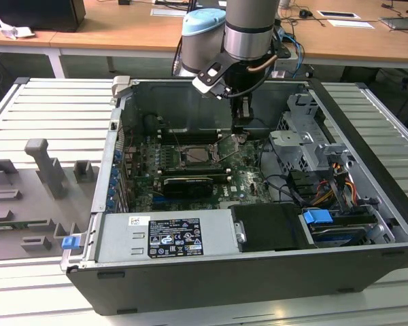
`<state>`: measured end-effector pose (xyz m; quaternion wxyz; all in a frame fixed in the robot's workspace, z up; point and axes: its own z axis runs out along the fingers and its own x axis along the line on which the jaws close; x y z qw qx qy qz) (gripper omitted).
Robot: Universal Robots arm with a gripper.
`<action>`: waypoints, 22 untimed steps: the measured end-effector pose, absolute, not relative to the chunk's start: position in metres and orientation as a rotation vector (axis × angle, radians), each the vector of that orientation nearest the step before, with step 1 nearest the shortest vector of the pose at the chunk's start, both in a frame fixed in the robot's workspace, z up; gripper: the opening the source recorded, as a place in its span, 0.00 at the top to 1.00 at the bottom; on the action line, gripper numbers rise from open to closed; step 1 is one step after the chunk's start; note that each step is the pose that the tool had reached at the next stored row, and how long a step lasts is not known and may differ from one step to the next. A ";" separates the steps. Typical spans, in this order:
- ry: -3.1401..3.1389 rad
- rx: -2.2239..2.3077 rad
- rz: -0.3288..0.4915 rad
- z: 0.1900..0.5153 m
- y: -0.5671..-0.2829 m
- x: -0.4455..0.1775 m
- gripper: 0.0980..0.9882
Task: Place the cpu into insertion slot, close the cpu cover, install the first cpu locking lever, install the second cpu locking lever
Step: 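Close the cpu cover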
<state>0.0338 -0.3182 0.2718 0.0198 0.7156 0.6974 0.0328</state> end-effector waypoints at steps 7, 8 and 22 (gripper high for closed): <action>2.164 2.220 0.102 0.271 -0.318 0.036 0.99; 2.164 2.221 0.101 0.270 -0.318 0.039 0.99; 2.167 2.222 0.097 0.258 -0.318 0.061 0.99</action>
